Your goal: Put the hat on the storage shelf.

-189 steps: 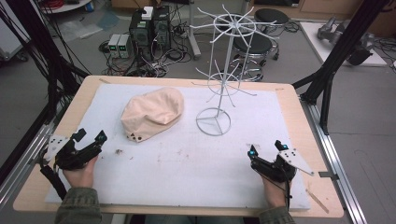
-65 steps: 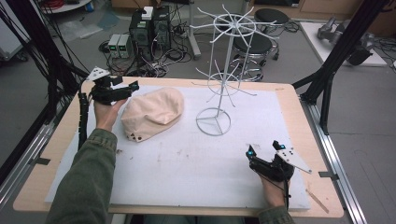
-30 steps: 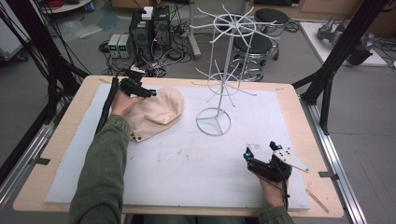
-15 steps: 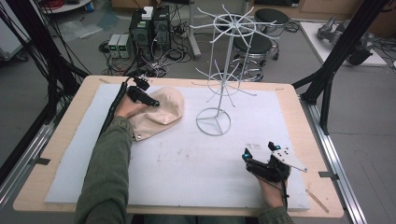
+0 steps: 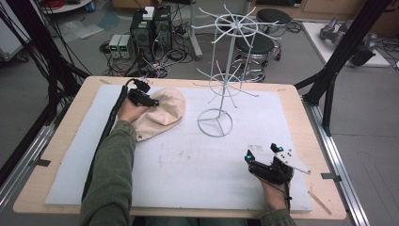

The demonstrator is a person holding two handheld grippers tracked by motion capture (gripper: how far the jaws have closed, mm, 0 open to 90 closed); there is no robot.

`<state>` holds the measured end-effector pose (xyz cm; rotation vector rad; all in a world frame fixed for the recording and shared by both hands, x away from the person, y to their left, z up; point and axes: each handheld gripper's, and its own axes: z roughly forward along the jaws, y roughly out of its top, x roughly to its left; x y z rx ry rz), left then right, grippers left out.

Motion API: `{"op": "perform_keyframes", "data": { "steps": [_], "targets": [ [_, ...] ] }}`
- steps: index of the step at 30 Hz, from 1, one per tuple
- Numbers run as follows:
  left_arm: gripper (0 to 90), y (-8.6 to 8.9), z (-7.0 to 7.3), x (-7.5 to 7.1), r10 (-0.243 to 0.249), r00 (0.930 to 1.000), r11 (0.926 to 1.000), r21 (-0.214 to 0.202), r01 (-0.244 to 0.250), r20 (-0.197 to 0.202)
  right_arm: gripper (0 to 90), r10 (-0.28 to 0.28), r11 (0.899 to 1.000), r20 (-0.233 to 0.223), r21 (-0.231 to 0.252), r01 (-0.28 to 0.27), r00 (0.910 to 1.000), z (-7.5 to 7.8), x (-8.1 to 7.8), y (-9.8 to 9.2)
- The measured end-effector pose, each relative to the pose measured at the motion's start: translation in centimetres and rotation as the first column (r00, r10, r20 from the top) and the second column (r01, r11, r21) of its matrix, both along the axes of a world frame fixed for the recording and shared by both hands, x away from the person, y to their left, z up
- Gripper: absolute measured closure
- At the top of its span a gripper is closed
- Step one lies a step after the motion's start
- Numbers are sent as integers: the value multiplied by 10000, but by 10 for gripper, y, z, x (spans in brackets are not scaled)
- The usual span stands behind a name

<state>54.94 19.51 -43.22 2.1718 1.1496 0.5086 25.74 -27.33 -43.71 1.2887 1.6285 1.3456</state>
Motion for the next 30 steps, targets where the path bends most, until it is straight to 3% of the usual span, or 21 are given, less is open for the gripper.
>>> {"op": "perform_keyframes", "data": {
  "steps": [3,8,10,12,20,26,30],
  "targets": [
    [683,1,1,0,86,9999,10000,-38,-85,84,46,-32,10000,8,42,32,10000,0,0,-1],
    [762,-1,7,-3,48,9991,9987,502,-70,430,46,-70,10000,-101,17,70,9999,-1,1,-1],
    [814,2,10,-4,12,9992,9994,347,-26,404,46,-77,10000,-73,30,78,9999,-1,1,-1],
    [818,3,13,-6,-274,9993,9995,150,270,271,46,-69,10000,-71,35,69,10000,-1,1,-1],
    [819,-4,16,-9,-572,9975,9981,245,562,418,46,-27,10000,-61,29,27,10000,0,0,0],
    [818,4,24,-10,-521,9970,9983,-217,534,570,46,-19,10000,-64,30,19,10000,-1,1,0],
    [817,9,33,-15,-501,9942,9952,-793,577,947,46,-47,10000,-70,25,47,10000,-1,1,0]
  ]
}}
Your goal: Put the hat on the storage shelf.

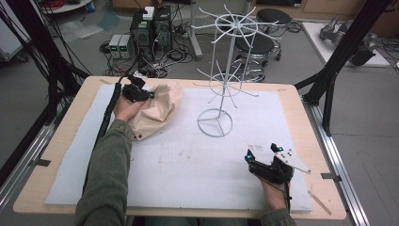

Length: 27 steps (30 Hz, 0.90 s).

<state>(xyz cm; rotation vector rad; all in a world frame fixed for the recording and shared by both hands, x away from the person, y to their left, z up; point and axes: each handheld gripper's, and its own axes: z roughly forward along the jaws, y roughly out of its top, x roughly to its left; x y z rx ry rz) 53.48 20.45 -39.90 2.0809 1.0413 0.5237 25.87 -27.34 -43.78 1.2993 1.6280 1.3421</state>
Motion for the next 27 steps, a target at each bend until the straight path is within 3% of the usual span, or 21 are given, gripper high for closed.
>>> {"op": "perform_keyframes", "data": {
  "steps": [6,8,10,12,14,21,27],
  "targets": [
    [817,2,14,-7,-105,9993,9996,-270,115,369,46,23,10000,-38,-18,-23,10000,0,0,0],
    [817,5,25,-12,-176,9979,9972,-712,220,617,46,15,10000,-9,12,-15,10000,0,0,0],
    [817,6,29,-14,-212,9972,9959,-860,274,723,46,29,10000,4,12,-29,10000,0,0,0],
    [817,12,41,-20,-358,9943,9896,-1353,493,1004,46,33,10000,-5,31,-33,10000,0,0,0],
    [817,13,44,-22,-403,9933,9878,-1455,560,1083,46,41,10000,9,20,-41,10000,0,0,0],
    [816,22,71,-40,-689,9806,9617,-2493,1143,1837,46,59,10000,8,35,-59,10000,1,-1,0],
    [816,31,88,-52,-823,9703,9426,-2984,1499,2274,46,106,9999,8,32,-106,9999,1,0,0]
  ]
}}
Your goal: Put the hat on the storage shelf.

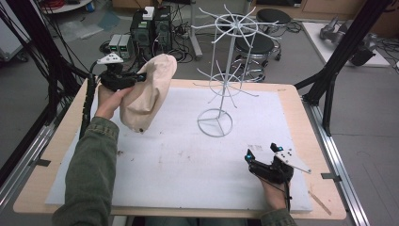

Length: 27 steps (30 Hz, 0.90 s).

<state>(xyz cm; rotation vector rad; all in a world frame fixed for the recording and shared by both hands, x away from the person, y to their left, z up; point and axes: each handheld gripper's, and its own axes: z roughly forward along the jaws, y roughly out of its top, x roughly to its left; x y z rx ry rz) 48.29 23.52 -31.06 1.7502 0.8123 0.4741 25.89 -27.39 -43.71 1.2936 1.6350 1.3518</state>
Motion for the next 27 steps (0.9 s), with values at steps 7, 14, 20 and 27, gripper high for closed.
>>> {"op": "perform_keyframes", "data": {
  "steps": [7,14,20,27],
  "targets": [
    [816,6,15,-12,-324,9989,9965,-761,349,344,46,-44,10000,61,15,44,10000,0,0,0],
    [816,4,34,-27,-1029,9898,9784,-1691,1187,989,46,-16,10000,75,28,16,10000,0,0,0],
    [816,9,46,-37,-1262,9806,9512,-2623,1626,1499,46,11,10000,72,64,-12,10000,1,0,1],
    [815,5,68,-47,-1848,9590,9278,-2838,2423,2147,46,22,10000,69,27,-22,10000,1,0,1]
  ]
}}
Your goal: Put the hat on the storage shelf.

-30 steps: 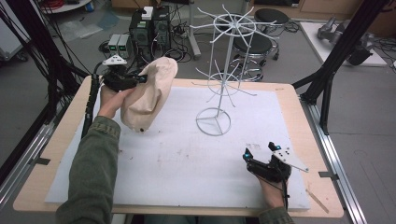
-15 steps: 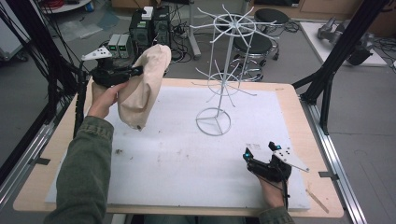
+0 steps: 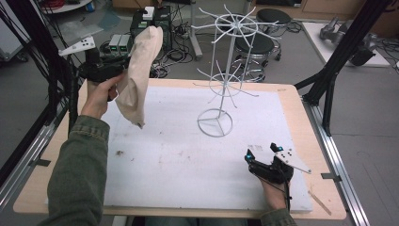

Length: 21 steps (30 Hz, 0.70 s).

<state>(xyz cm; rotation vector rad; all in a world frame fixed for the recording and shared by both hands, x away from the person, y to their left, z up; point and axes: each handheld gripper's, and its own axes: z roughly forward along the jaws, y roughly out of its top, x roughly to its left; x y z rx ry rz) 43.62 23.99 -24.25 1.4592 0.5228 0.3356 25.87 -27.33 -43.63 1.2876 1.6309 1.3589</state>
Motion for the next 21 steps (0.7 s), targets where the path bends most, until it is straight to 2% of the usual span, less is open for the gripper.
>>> {"op": "perform_keyframes", "data": {
  "steps": [1,7,9,12,13,21],
  "targets": [
    [816,-3,6,-2,-281,9996,9994,-174,282,72,45,0,10000,2,-7,0,10000,0,0,0],
    [815,-11,20,-7,-654,9972,9971,-373,667,350,46,53,10000,2,-31,-53,10000,0,0,0],
    [814,-12,23,-7,-713,9966,9966,-388,729,411,46,81,10000,0,-35,-81,10000,0,0,0],
    [814,-16,36,-10,-764,9954,9964,-310,783,582,46,76,10000,-6,-17,-76,10000,0,0,0],
    [814,-16,36,-10,-764,9954,9964,-310,783,582,46,88,10000,-6,-21,-88,10000,0,0,0],
    [814,-25,63,-14,-933,9917,9943,-434,974,882,46,80,10000,-17,-13,-80,10000,0,0,1]
  ]
}}
